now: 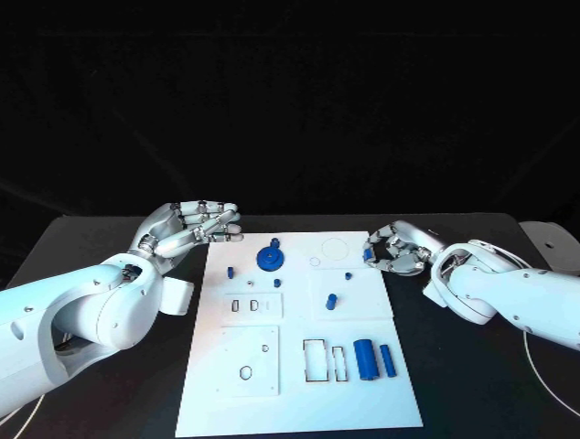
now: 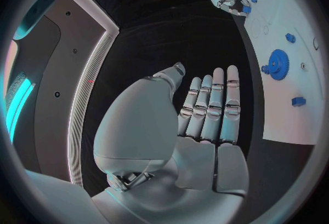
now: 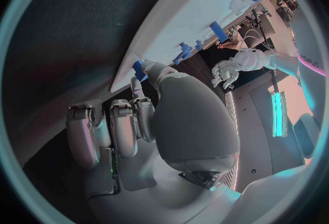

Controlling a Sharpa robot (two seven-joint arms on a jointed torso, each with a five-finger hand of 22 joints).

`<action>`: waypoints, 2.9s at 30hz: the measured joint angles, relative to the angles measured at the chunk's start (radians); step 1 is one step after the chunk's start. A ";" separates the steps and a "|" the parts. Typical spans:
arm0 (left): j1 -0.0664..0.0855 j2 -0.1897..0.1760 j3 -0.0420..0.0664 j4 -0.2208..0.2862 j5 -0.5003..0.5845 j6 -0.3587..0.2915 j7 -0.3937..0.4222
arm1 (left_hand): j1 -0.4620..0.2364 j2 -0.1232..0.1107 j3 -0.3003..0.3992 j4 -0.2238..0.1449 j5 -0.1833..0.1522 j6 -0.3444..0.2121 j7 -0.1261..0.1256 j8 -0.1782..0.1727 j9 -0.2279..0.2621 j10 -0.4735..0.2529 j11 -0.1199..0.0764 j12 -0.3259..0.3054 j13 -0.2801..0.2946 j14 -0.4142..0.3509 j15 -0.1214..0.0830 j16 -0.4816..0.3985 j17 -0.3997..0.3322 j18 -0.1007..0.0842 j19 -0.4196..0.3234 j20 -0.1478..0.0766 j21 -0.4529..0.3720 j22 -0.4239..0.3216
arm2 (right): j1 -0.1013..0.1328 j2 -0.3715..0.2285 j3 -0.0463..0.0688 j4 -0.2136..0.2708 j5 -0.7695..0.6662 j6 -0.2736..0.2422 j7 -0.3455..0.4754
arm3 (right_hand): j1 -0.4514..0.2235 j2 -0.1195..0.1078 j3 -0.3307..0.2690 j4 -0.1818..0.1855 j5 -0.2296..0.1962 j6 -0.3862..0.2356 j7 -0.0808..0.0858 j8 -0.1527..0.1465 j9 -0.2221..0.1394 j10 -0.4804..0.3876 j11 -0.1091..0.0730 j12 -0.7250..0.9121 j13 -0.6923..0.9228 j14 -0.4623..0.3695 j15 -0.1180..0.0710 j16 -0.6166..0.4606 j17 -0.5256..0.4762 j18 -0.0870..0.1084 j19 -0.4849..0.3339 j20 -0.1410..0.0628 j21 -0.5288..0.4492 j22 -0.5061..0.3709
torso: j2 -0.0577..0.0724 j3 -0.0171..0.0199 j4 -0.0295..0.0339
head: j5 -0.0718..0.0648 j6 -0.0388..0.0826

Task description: Assemble the parts on the task board

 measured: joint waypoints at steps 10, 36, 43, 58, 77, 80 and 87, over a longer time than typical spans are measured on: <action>0.000 0.000 0.000 0.000 0.000 0.000 0.000 | 0.000 0.000 0.000 0.000 0.000 0.000 0.000 0.000 0.000 0.000 0.000 0.000 0.000 0.000 0.000 0.000 0.000 0.000 0.000 0.000 0.000 0.000 | -0.002 0.006 0.000 -0.003 -0.001 0.005 -0.005 | 0.000 0.000 0.006 0.000 -0.004 0.014 -0.006 0.008 0.002 0.000 0.000 0.005 0.000 0.000 0.000 0.000 0.000 0.000 0.000 0.000 0.000 0.000 | 0.000 0.0000 0.0001 | 0.000 -0.002; 0.000 0.000 0.000 -0.005 -0.001 0.000 -0.002 | 0.000 0.000 0.004 -0.004 0.000 0.000 0.000 0.000 0.000 0.000 0.000 -0.004 0.000 0.000 0.000 -0.004 0.002 0.000 0.000 0.000 0.000 -0.001 | -0.002 -0.012 0.000 0.078 0.019 -0.114 -0.042 | -0.036 0.049 0.057 -0.007 0.014 0.086 -0.044 0.070 0.023 0.002 -0.030 0.027 0.000 -0.002 -0.027 0.000 0.000 0.000 -0.002 -0.027 0.000 0.001 | -0.002 -0.0012 -0.0016 | -0.002 -0.007; 0.000 0.006 0.000 -0.018 -0.001 0.000 -0.002 | 0.000 0.000 0.004 -0.004 0.000 0.000 0.000 0.000 0.000 0.000 0.000 -0.004 0.000 0.000 0.000 -0.004 0.002 0.000 0.000 0.000 0.000 -0.001 | 0.009 -0.021 0.000 0.228 -0.014 -0.149 -0.131 | -0.027 0.060 0.076 -0.026 -0.023 0.084 -0.045 0.070 0.023 0.002 -0.030 0.023 0.000 -0.002 -0.027 0.000 -0.001 0.000 -0.002 -0.027 0.000 0.000 | -0.008 -0.0037 -0.0035 | 0.003 -0.013; -0.001 0.049 0.000 -0.070 -0.001 0.000 -0.003 | 0.000 0.000 0.004 -0.004 0.000 0.000 0.000 0.000 0.000 0.000 0.000 -0.004 0.000 0.000 0.000 -0.004 0.002 0.000 0.000 0.000 0.000 -0.002 | 0.016 0.143 -0.012 0.321 -0.196 -0.142 -0.310 | -0.032 0.066 0.079 -0.023 -0.032 0.074 -0.043 0.070 0.023 0.002 -0.030 0.023 -0.001 -0.002 -0.027 0.000 -0.001 0.000 -0.002 -0.027 0.000 0.000 | -0.029 -0.0114 0.0020 | 0.029 -0.040; -0.001 0.056 -0.001 -0.078 -0.001 0.001 -0.005 | 0.000 0.000 0.004 -0.004 0.000 0.000 0.000 0.000 0.000 0.000 0.000 -0.009 0.000 0.000 0.000 -0.004 0.002 0.000 0.000 0.000 0.000 -0.002 | -0.050 0.290 -0.025 0.256 -0.340 -0.082 -0.404 | -0.052 0.062 0.081 -0.021 -0.037 0.069 -0.045 0.070 0.023 0.002 -0.030 0.023 -0.001 -0.002 -0.027 0.000 -0.001 0.000 -0.002 -0.027 0.000 0.000 | -0.032 -0.0164 0.0058 | 0.050 -0.058; -0.001 0.056 -0.001 -0.078 -0.001 0.002 -0.005 | 0.000 0.000 0.004 -0.004 0.000 0.000 0.000 0.000 0.000 0.000 0.000 -0.009 0.000 0.000 0.000 -0.004 0.002 0.000 0.000 0.000 0.000 -0.002 | -0.057 0.303 -0.026 0.251 -0.355 -0.076 -0.410 | -0.052 0.062 0.081 -0.020 -0.037 0.069 -0.045 0.070 0.023 0.002 -0.030 0.023 -0.001 -0.002 -0.027 0.000 -0.001 0.000 -0.002 -0.027 0.000 0.000 | -0.032 -0.0158 0.0058 | 0.051 -0.061; -0.001 0.056 -0.001 -0.078 -0.001 0.002 -0.005 | 0.000 0.000 0.004 -0.004 0.000 0.000 0.000 0.000 0.000 0.000 0.000 -0.009 0.000 0.000 0.000 -0.004 0.002 0.000 0.000 0.000 0.000 -0.002 | -0.063 0.320 -0.026 0.238 -0.381 -0.067 -0.421 | -0.057 0.057 0.081 -0.020 -0.037 0.069 -0.045 0.078 0.023 0.002 -0.030 0.023 0.000 -0.002 -0.027 0.000 -0.001 0.000 -0.002 -0.027 0.000 0.000 | -0.032 -0.0157 0.0058 | 0.052 -0.067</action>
